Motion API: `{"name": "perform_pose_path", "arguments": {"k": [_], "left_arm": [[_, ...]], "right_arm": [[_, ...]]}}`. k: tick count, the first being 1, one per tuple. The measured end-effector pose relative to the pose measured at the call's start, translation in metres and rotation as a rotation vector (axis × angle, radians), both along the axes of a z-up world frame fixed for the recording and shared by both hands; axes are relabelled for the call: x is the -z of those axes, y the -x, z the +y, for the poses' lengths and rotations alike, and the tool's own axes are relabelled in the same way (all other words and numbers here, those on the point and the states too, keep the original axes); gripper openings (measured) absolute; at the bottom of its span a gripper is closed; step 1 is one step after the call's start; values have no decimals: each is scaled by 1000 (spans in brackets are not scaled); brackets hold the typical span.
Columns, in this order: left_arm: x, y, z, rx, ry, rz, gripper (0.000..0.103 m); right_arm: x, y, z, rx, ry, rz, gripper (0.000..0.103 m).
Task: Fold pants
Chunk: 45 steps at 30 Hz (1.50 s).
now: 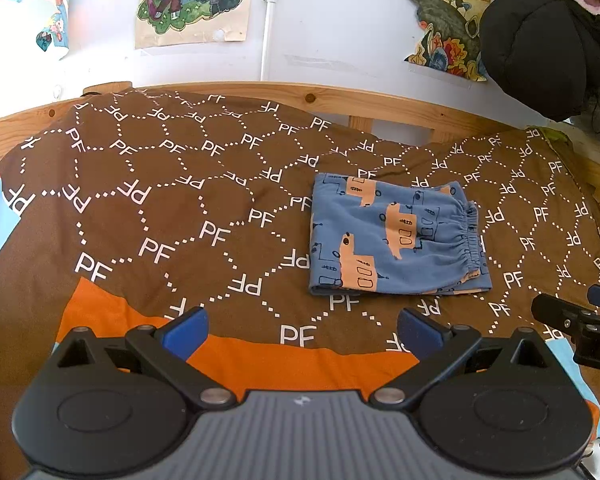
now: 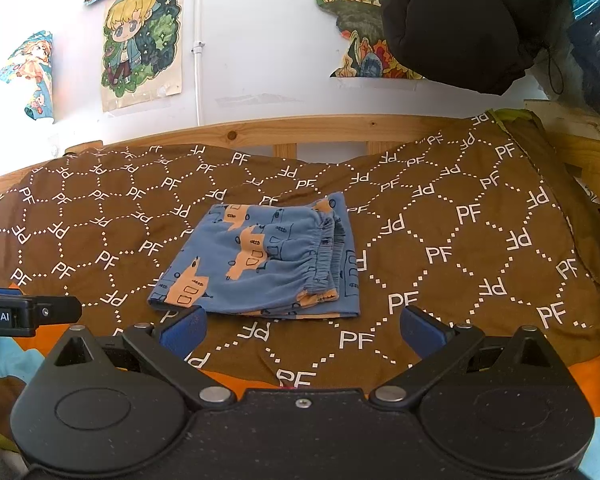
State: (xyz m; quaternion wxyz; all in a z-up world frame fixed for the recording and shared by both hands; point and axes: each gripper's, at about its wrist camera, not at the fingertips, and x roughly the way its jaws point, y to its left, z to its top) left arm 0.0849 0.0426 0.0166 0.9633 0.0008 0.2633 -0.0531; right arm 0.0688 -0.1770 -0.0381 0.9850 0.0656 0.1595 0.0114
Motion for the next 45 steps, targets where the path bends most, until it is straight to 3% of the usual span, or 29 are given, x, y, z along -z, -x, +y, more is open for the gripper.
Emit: {"name": "perform_pose_path", "arguments": {"k": [27,32,45], "left_arm": [[0,-1,0,-4,-7,0,103],[-3,-6,1,-73,-46,41,103],[-3,-5,1,-71,-51,49,103]], "right_arm": [[4,-1,2,-4,-5,13,102],[5,-1,1,-6,-7,17,102],[5,-1,1,-9,-13,22,102]]}}
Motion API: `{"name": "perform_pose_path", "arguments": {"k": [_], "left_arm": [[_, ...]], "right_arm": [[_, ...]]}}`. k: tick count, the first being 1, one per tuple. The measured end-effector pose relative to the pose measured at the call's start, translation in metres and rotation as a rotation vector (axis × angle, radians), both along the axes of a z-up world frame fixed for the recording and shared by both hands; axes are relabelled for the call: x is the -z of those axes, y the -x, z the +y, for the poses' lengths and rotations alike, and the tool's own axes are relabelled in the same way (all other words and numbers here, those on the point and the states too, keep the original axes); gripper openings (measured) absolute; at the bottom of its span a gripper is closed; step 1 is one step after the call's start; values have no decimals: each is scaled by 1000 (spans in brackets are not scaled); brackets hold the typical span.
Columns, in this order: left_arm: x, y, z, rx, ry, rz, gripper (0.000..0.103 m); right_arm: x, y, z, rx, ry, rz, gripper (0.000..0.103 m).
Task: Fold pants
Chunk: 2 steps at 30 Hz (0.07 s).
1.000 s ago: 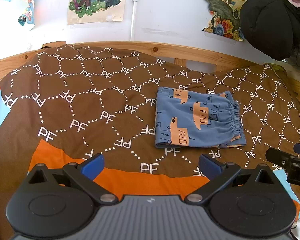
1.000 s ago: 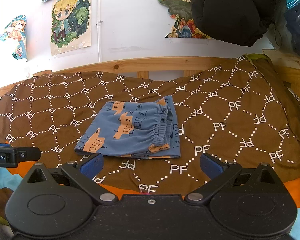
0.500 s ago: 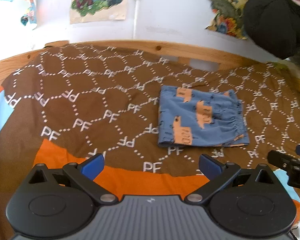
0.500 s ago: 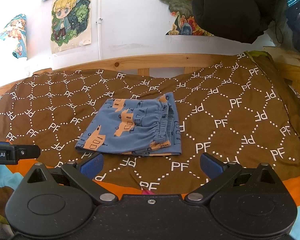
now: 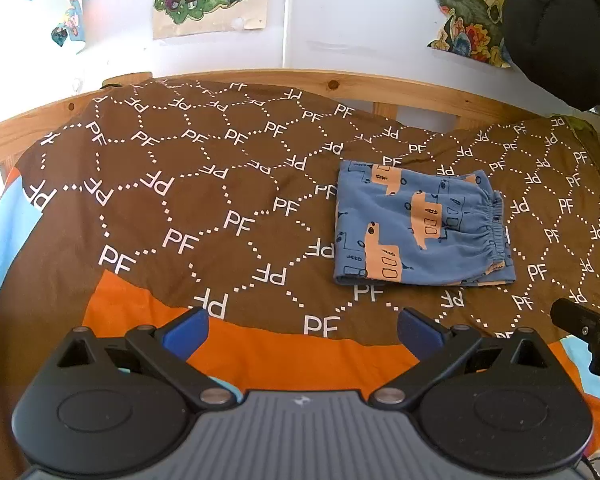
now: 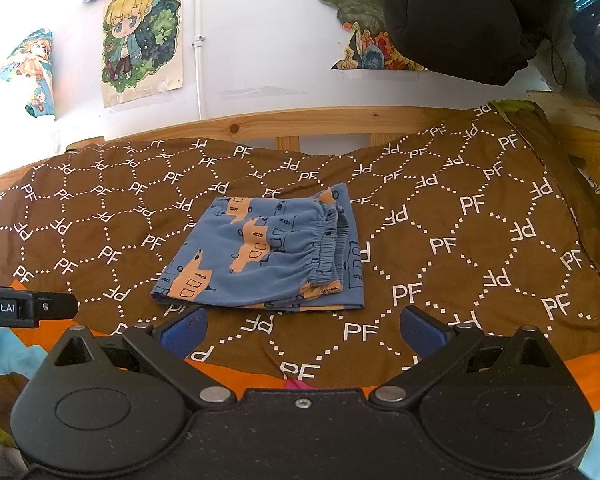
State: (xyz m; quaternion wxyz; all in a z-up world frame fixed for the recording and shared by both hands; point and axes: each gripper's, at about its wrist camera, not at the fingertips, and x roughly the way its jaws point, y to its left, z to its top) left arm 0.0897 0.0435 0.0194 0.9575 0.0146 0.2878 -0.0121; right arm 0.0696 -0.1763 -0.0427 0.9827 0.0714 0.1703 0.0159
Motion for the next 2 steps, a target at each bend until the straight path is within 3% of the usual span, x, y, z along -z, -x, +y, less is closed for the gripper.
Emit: {"name": "perform_pose_path", "arguments": {"k": [2], "left_arm": [[0,0,-1,0,-3,0,103]], "right_arm": [[0,0,0,-1,0,1,102]]}}
